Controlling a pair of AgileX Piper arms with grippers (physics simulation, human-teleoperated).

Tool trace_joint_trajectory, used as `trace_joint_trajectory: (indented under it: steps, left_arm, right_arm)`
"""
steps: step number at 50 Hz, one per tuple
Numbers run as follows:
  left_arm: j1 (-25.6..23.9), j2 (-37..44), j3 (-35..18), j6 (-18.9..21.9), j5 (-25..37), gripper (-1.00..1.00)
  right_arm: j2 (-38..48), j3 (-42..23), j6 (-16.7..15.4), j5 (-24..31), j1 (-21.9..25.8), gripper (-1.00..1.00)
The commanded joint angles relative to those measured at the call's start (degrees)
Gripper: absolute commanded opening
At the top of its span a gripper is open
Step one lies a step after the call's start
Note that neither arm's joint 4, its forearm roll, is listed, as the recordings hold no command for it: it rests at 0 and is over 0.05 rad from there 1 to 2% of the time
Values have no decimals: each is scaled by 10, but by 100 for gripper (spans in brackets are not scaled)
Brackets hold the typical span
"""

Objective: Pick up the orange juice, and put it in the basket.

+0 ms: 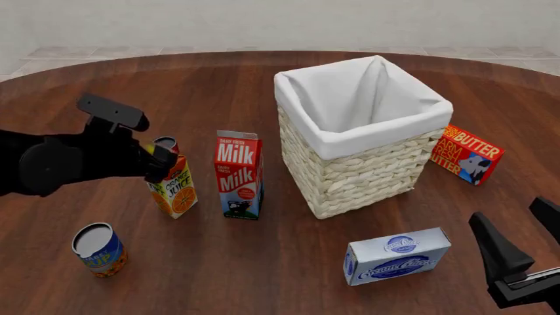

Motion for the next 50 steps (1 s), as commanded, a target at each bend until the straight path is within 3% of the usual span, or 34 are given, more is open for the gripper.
trace_joint_trajectory:
  steps: [1,44,45,50]
  left_arm:
    - [10,14,1,2,-12,100]
    - [-9,56,18,-33,-56,100]
    - [-3,55,16,-26,-57,-100]
    - [-3,49,15,-22,-54,-100]
  right_arm:
    - [3,0,-1,-2,0,100]
    - [22,0,-4,-16,-2,100]
    - [23,0,-4,-17,-1,100]
    - [24,0,-5,-18,0,100]
